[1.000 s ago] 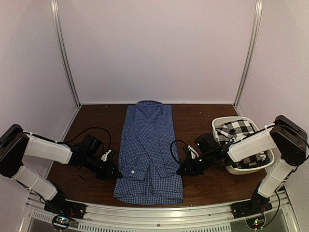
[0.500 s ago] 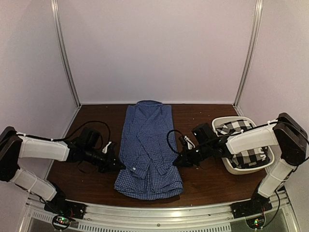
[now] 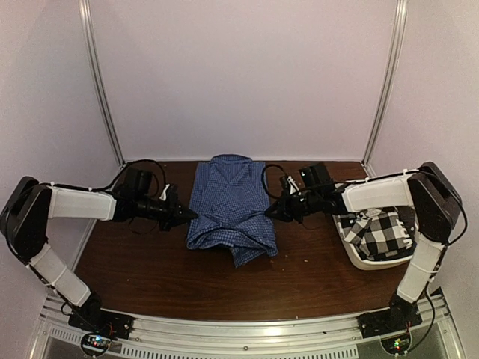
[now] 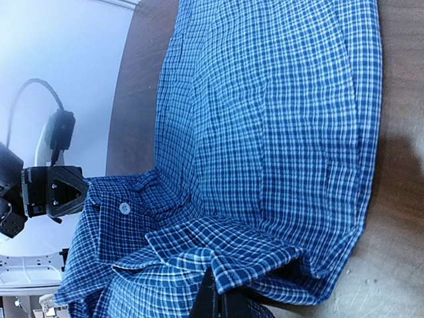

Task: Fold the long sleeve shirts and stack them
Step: Fold the rectangle-folded shirt at the center of the board.

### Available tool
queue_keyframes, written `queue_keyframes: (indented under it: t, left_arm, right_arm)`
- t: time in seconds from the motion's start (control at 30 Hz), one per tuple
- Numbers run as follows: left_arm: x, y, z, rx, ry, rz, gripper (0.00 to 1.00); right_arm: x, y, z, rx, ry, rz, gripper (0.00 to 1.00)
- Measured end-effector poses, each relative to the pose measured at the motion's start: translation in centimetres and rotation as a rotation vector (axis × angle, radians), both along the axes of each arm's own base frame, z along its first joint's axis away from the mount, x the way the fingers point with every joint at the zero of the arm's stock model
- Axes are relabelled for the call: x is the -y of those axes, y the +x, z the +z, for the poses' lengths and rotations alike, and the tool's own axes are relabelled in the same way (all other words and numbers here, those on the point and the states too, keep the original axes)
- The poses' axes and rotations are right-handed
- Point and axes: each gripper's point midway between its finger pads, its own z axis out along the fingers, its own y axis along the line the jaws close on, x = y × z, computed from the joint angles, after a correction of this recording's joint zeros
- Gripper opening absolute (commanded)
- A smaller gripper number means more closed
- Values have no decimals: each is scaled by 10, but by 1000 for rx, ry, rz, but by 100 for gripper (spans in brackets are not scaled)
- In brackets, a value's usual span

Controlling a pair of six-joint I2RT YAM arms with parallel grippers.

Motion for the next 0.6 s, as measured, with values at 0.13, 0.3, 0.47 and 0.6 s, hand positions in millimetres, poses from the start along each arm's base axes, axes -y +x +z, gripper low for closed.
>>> queue_keyframes:
  t: [0.13,0.3,0.47,0.6]
  left_arm:
    - [-1,32,-4,14,-4,37,0]
    - [-7,64,-28,1,13,85,0]
    - [-16,76,-49,-26,44,128,0]
    - [-19,86,-52,-16,61,155,0]
  right_arm:
    - [4,33,-12,1,1,-58,0]
    - [10,65,-30,-12,-9,-118,0]
    - [16,86,-38,-5,-19,-157,0]
    - [24,96,-45,-5,-27,-186,0]
